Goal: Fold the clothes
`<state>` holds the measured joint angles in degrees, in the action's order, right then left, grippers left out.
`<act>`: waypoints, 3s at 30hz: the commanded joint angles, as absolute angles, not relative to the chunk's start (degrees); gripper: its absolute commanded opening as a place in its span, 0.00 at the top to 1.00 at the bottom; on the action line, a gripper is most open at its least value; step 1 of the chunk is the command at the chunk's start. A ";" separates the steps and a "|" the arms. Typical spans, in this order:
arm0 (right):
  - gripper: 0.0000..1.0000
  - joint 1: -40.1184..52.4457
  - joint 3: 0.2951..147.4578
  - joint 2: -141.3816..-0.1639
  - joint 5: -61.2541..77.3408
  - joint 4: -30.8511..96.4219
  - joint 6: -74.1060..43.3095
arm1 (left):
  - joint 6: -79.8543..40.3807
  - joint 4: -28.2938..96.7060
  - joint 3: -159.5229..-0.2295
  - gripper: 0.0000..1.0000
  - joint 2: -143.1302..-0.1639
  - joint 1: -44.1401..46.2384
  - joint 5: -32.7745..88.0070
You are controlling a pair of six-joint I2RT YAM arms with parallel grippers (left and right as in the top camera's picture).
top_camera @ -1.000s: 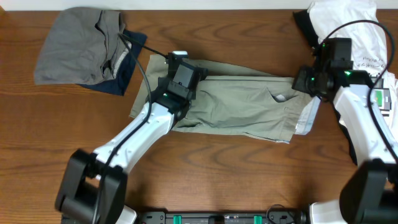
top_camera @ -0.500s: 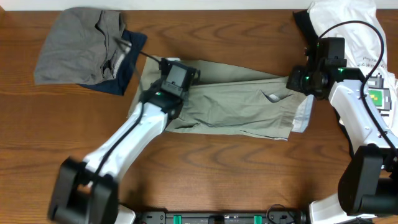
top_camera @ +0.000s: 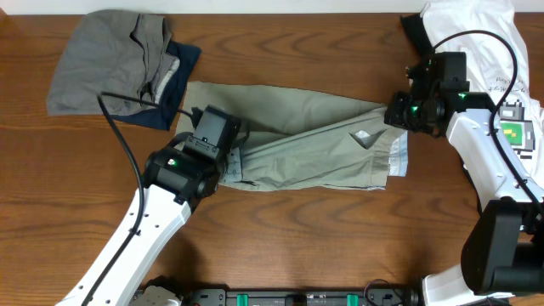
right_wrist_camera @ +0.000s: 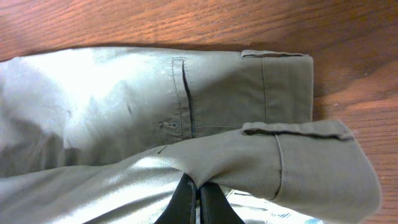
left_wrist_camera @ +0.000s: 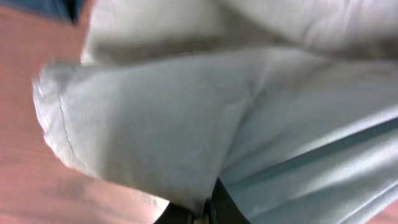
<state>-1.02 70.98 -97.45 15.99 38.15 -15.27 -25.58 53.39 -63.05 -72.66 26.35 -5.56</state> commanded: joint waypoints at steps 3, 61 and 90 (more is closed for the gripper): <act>0.99 -3.46 71.77 -97.62 3.40 36.82 -13.63 | -27.77 56.64 -63.22 0.94 -74.48 23.77 -13.17; 0.38 -1.48 71.79 -97.62 7.92 34.96 -11.03 | 7.35 39.77 -63.24 0.68 -103.94 11.97 6.63; 0.40 -1.45 71.79 -97.62 5.80 33.98 -11.70 | -1.78 -0.51 -66.08 0.78 -103.85 11.90 -4.16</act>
<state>-1.89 70.98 -97.45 6.37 34.02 -11.88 -1.32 2.09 -65.34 -100.53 12.05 -0.60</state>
